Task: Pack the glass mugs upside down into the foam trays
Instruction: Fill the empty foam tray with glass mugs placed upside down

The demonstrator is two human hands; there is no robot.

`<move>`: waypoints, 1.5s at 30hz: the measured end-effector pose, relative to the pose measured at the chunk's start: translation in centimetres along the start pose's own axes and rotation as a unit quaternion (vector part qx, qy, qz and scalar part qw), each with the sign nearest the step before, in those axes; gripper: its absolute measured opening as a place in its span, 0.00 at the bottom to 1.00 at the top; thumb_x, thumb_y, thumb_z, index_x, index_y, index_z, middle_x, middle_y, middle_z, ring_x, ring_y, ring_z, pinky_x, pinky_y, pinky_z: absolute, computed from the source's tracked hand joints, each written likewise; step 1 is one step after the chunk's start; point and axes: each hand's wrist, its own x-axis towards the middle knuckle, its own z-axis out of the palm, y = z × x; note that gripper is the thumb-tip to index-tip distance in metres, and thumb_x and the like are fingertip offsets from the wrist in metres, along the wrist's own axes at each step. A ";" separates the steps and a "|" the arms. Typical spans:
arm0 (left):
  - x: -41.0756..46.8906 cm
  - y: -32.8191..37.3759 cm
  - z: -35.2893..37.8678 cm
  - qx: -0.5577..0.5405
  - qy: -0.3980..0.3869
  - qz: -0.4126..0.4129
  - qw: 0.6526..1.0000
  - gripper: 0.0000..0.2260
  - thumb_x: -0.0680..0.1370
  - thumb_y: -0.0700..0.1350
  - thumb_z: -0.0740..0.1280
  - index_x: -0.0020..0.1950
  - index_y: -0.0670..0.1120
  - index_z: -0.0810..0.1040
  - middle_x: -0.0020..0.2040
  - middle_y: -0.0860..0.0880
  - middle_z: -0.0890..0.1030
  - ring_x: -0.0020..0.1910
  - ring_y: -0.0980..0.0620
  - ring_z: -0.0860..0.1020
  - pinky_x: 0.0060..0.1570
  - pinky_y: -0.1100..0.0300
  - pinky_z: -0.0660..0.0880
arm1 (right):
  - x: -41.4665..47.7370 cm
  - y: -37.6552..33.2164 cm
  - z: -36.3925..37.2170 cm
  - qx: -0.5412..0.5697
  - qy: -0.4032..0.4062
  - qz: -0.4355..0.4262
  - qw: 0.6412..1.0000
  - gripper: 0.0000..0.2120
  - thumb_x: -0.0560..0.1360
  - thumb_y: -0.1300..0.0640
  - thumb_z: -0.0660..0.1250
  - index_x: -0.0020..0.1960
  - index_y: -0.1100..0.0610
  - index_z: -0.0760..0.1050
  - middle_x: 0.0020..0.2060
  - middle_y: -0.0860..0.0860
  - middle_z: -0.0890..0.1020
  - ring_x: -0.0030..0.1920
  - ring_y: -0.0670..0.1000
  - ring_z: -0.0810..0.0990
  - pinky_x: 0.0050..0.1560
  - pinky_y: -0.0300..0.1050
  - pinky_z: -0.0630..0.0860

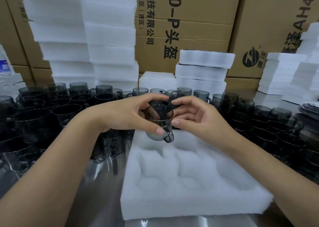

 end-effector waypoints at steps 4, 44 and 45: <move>-0.8 0.5 -0.3 0.081 -0.050 -0.034 0.995 0.27 0.57 0.61 0.76 0.55 0.68 0.75 0.51 0.56 0.81 0.52 0.55 0.80 0.60 0.50 0.74 | -0.1 0.2 -0.1 -0.019 -0.009 0.006 1.000 0.14 0.68 0.58 0.75 0.52 0.49 0.77 0.44 0.52 0.85 0.42 0.51 0.82 0.49 0.44 0.80; -2.4 1.7 -1.2 0.245 -0.073 -0.197 0.947 0.47 0.50 0.75 0.65 0.67 0.58 0.73 0.54 0.58 0.83 0.52 0.65 0.79 0.65 0.55 0.70 | 0.6 0.2 -0.1 -0.218 -0.193 0.154 0.944 0.24 0.64 0.27 0.62 0.56 0.35 0.77 0.52 0.33 0.80 0.54 0.33 0.76 0.57 0.36 0.70; -2.4 1.7 -1.1 0.241 -0.075 -0.196 0.947 0.47 0.50 0.75 0.66 0.66 0.58 0.74 0.54 0.58 0.83 0.51 0.64 0.80 0.64 0.55 0.71 | 0.7 0.1 -0.1 -0.222 -0.201 0.152 0.942 0.25 0.64 0.28 0.62 0.59 0.34 0.75 0.51 0.34 0.80 0.53 0.34 0.77 0.55 0.35 0.71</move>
